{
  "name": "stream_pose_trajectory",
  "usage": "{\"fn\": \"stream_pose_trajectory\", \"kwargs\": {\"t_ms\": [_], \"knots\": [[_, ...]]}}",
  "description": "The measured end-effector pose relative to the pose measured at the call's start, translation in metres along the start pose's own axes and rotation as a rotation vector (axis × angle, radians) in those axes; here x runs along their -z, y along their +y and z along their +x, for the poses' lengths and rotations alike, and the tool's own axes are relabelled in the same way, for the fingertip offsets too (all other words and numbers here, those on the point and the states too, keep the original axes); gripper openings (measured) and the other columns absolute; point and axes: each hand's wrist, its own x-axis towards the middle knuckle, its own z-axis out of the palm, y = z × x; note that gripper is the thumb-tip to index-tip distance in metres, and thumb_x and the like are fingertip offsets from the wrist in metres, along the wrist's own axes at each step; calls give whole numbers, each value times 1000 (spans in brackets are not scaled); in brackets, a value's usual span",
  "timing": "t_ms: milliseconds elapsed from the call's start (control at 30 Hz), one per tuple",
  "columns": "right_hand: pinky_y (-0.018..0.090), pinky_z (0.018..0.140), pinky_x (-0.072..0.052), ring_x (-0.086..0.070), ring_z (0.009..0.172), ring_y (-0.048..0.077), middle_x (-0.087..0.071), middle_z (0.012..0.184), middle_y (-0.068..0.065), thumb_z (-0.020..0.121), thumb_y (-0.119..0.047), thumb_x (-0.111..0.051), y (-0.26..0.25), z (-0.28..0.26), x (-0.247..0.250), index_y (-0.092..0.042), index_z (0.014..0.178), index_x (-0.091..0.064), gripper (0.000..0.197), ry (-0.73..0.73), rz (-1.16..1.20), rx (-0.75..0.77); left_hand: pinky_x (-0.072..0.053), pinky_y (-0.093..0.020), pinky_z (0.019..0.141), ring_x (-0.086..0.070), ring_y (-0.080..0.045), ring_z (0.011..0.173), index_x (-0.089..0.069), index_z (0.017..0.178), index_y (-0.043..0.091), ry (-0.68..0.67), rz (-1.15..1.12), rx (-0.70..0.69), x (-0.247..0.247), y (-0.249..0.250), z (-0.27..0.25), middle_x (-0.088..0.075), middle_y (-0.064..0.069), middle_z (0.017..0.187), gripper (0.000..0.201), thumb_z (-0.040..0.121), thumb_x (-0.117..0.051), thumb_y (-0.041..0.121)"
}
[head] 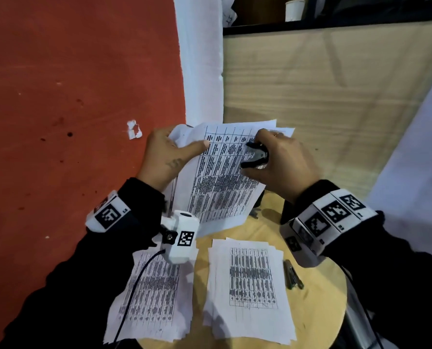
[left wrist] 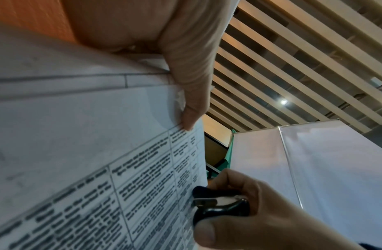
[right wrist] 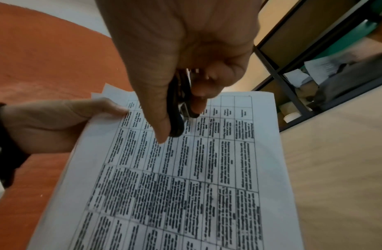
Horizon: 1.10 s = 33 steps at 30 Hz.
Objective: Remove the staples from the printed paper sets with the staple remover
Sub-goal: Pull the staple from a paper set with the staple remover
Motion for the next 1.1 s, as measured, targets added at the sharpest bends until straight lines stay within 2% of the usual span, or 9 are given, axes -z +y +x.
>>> {"fn": "stream_pose_trajectory", "kwargs": {"t_ms": [167, 267, 367, 500, 600, 700, 867, 933, 1100], "knots": [[29, 74, -45, -52, 88, 17, -40, 134, 10, 51, -30, -91, -3, 10, 4, -9, 88, -62, 52, 6, 376, 123, -37, -31, 63, -50, -18, 67, -59, 69, -6, -100, 5, -38, 15, -9, 9, -56, -11, 71, 45, 62, -78, 35], [35, 81, -50, -58, 93, 21, -59, 109, 6, 47, -30, -92, -3, 18, 6, -14, 85, -63, 50, -181, 472, 112, -37, -33, 65, -50, -21, 68, -54, 70, -14, -179, 24, -35, 20, -10, 5, -54, -12, 71, 55, 64, -81, 34], [20, 65, -42, -55, 76, 17, -55, 80, -7, 48, -26, -92, -3, 17, 6, -13, 81, -60, 48, -207, 435, 110, -42, -21, 69, -57, -4, 70, -66, 77, 6, -70, 102, -77, 23, -14, 5, -63, 5, 72, 25, 67, -84, 20], [13, 59, -34, -47, 69, 10, -47, 76, -13, 50, -22, -92, -6, 11, 3, -7, 79, -58, 47, -189, 403, 183, -44, -23, 85, -55, -10, 94, -55, 122, 27, 83, 514, -442, 28, -7, 10, -59, 5, 102, 69, 62, -79, 48], [18, 58, -35, -47, 69, 15, -45, 74, -12, 49, -20, -91, -9, 7, -1, -4, 78, -58, 48, -157, 428, 218, -48, -43, 81, -62, -19, 86, -70, 103, 27, -124, 760, -536, 22, 8, 13, -68, 11, 89, 45, 69, -69, 56], [20, 58, -35, -46, 68, 15, -45, 73, -11, 48, -20, -92, -9, 4, -3, -3, 77, -58, 48, -117, 491, 214, -44, -32, 66, -61, -15, 65, -72, 82, 24, -302, 712, -424, 14, 9, 16, -63, 16, 63, 29, 70, -65, 50], [31, 69, -46, -51, 83, 12, -52, 97, -1, 57, -18, -84, -11, -4, -4, -1, 91, -60, 44, 54, 493, 232, -47, -32, 60, -63, -18, 61, -72, 74, 21, -336, 594, -302, 13, 4, 19, -68, 4, 64, 26, 70, -65, 46], [38, 66, -52, -52, 89, 12, -54, 104, 3, 64, -13, -75, -13, -7, -4, -2, 97, -60, 38, 193, 421, 263, -42, -24, 57, -58, -7, 56, -70, 69, 26, -347, 555, -268, 11, 5, 19, -65, 13, 58, 14, 70, -67, 40], [43, 55, -54, -63, 83, 32, -60, 105, 13, 66, -10, -68, -18, -6, -5, -6, 103, -62, 37, 244, 233, 383, -24, -18, 46, -32, -4, 46, -60, 52, 33, -379, 490, -225, 6, 6, 19, -47, 5, 46, 23, 72, -71, 38]]}}
